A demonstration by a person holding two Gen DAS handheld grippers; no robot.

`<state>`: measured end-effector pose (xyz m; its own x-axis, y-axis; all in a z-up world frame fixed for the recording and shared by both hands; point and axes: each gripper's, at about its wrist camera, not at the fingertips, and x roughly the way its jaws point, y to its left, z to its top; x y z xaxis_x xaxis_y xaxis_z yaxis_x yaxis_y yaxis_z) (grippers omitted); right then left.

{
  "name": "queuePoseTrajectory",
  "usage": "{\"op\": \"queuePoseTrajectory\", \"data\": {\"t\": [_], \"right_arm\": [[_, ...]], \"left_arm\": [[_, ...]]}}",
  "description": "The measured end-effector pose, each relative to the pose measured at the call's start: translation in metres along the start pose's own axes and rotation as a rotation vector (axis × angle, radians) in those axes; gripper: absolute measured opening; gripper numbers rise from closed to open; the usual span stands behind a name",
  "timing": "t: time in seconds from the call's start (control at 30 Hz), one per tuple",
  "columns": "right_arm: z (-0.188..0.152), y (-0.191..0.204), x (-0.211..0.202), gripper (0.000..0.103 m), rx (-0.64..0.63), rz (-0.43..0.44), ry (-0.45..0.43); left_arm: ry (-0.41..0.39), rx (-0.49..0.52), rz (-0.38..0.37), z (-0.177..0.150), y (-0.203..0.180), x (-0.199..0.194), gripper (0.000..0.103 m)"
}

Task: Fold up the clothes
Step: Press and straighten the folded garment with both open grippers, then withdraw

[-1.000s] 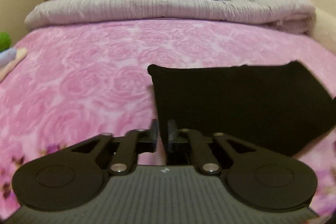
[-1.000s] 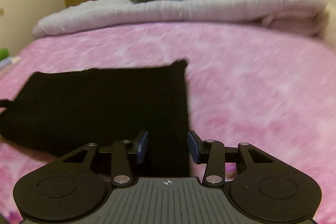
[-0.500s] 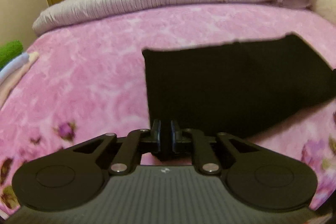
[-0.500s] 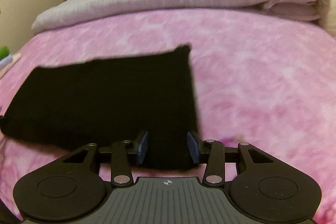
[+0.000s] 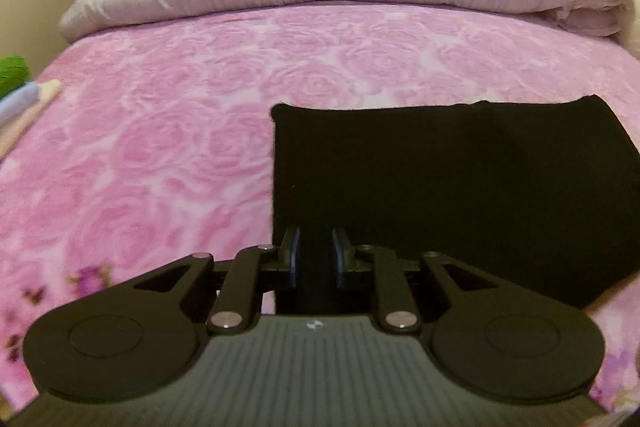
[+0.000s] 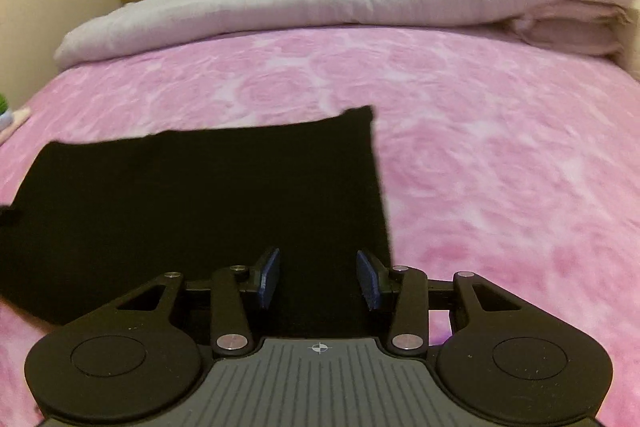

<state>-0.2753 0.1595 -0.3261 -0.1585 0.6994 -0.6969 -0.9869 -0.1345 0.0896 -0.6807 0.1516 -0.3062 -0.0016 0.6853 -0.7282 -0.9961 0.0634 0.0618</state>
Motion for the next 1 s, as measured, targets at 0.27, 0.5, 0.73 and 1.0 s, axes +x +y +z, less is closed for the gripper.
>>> {"op": "queuePoseTrajectory", "data": {"t": [0.27, 0.5, 0.73, 1.0], "right_arm": [[-0.021, 0.021, -0.03, 0.042, -0.028, 0.027, 0.021], [-0.021, 0.023, -0.05, 0.042, -0.003, 0.0, 0.015], [-0.021, 0.029, -0.067, 0.042, 0.017, 0.03, 0.005], [-0.03, 0.05, -0.047, 0.042, -0.004, 0.09, 0.046]], "left_arm": [[0.055, 0.012, 0.054, -0.023, -0.034, -0.019, 0.023], [0.034, 0.054, 0.077, -0.017, -0.052, -0.055, 0.023], [0.018, 0.07, 0.019, -0.017, -0.068, -0.068, 0.023], [-0.041, 0.045, -0.175, -0.023, -0.086, -0.059, 0.023]]}}
